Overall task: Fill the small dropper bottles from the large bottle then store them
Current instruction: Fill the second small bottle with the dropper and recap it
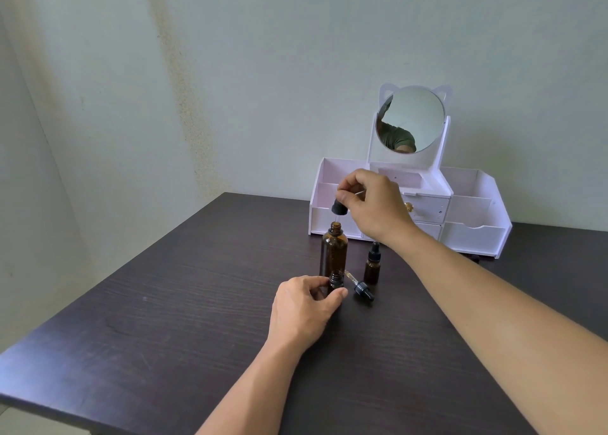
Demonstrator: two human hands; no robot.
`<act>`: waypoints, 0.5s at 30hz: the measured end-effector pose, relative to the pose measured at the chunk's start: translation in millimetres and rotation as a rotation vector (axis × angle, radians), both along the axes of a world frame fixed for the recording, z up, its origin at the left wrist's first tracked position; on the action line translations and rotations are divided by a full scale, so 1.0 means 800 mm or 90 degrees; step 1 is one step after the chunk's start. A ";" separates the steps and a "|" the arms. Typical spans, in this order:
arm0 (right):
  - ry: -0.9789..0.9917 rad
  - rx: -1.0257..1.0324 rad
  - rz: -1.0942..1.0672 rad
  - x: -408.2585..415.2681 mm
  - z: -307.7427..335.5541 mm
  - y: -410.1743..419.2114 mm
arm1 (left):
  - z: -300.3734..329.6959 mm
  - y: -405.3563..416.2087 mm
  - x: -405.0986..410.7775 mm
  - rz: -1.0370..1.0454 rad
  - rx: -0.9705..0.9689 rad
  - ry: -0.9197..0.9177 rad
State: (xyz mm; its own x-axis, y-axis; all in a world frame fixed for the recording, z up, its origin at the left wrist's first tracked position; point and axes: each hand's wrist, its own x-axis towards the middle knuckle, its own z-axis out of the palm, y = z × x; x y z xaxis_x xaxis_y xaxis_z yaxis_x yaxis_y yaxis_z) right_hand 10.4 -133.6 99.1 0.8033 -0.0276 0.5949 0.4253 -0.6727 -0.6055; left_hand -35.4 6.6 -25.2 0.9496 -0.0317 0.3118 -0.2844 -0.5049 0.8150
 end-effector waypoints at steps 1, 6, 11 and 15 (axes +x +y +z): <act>0.007 0.003 0.005 0.000 -0.004 0.002 | 0.000 0.000 0.000 0.000 0.002 0.000; 0.031 -0.006 -0.012 0.001 -0.021 0.007 | 0.000 -0.001 0.001 -0.002 0.000 -0.004; 0.041 0.019 -0.014 0.001 -0.032 0.009 | 0.001 -0.001 -0.001 -0.001 0.001 -0.007; 0.035 0.026 -0.015 0.001 -0.035 0.011 | 0.003 -0.001 -0.002 -0.001 0.010 -0.009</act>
State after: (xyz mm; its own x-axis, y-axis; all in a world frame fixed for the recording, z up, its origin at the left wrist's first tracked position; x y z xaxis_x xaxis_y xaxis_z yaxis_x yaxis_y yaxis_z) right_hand 11.3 -124.7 71.2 0.8332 -0.0708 0.5485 0.3752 -0.6561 -0.6548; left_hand -37.3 5.7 -22.7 0.9452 -0.0375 0.3242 -0.2960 -0.5168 0.8033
